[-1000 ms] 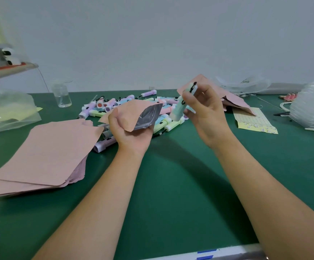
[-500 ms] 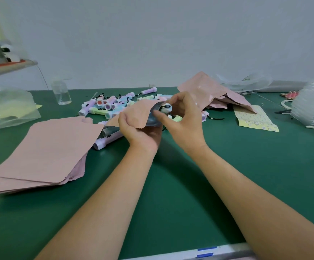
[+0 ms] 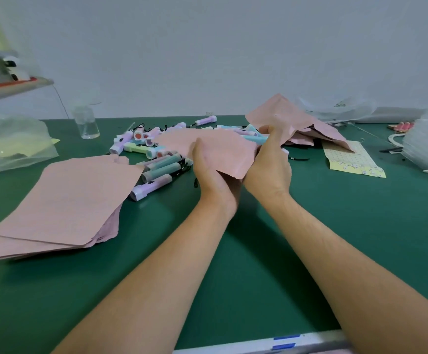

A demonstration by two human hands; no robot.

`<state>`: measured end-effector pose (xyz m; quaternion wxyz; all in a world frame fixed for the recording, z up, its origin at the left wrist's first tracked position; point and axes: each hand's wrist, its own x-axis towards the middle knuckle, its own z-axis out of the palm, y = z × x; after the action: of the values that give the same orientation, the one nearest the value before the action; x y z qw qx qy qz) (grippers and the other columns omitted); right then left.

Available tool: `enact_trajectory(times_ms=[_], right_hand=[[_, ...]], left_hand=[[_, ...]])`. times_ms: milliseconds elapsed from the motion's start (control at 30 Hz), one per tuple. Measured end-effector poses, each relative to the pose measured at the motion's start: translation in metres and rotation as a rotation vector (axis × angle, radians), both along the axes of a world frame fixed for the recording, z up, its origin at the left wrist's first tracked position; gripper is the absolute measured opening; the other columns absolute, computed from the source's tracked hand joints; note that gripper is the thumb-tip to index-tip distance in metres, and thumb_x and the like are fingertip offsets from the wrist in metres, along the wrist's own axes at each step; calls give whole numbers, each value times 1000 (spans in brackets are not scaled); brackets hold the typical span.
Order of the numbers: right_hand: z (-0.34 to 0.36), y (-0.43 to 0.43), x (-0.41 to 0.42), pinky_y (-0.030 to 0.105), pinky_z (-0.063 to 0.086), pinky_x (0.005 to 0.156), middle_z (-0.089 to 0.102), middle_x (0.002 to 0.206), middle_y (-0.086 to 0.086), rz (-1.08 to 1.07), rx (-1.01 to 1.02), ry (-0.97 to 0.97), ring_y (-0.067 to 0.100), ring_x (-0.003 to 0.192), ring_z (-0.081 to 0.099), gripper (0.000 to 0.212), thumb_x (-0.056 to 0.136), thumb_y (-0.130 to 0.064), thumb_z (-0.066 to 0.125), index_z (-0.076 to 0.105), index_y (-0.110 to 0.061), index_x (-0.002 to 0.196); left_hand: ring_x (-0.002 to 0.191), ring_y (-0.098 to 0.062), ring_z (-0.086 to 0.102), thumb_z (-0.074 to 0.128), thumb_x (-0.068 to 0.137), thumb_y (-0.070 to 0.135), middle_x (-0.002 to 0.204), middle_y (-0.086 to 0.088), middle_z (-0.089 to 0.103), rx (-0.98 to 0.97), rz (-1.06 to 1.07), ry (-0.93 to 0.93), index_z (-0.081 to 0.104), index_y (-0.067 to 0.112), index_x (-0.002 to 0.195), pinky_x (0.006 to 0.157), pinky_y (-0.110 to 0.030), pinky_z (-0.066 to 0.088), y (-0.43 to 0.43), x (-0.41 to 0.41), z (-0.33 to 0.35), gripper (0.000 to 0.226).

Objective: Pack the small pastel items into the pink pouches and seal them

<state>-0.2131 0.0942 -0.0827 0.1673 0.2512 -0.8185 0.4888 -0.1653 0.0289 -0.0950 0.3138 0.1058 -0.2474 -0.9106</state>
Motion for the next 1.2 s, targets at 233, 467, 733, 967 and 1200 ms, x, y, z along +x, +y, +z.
enact_trajectory(times_ms=[233, 467, 733, 967, 1200], right_hand=[[5, 5, -6, 27, 57, 78, 74, 101, -7, 363, -73, -132, 8, 90, 69, 77, 83, -27, 76, 32, -25, 146], [13, 19, 2, 32, 43, 57, 72, 98, -17, 512, 18, 283, 12, 57, 57, 64, 76, -8, 44, 34, -35, 134], [12, 19, 11, 37, 50, 59, 75, 99, -16, 566, 137, 333, 13, 49, 60, 54, 75, -25, 43, 35, -27, 128], [9, 15, 10, 34, 51, 68, 61, 83, -46, 530, 273, 401, 7, 51, 58, 65, 74, -22, 48, 38, -23, 137], [9, 15, 8, 42, 54, 64, 69, 83, -2, 561, 325, 313, 17, 60, 58, 84, 76, -24, 47, 20, -30, 155]], left_hand=[[104, -37, 67, 45, 101, 54, 120, -24, 72, 150, 67, 2, 67, 5, 131, 98, -45, 53, -26, -2, -2, 62], [125, -43, 66, 46, 101, 52, 134, -29, 66, 233, 16, 118, 58, 0, 140, 105, -53, 54, -57, 8, -1, 67], [114, -44, 68, 42, 100, 57, 116, -29, 73, 132, -96, 115, 63, -3, 126, 104, -53, 53, -52, 7, -3, 68], [102, -39, 69, 45, 98, 59, 104, -22, 74, 103, -109, 69, 67, 0, 118, 99, -48, 55, -46, 5, -4, 67], [68, -31, 75, 50, 94, 63, 82, -13, 74, 29, -152, -23, 83, 9, 73, 70, -36, 63, -36, 3, -3, 67]])
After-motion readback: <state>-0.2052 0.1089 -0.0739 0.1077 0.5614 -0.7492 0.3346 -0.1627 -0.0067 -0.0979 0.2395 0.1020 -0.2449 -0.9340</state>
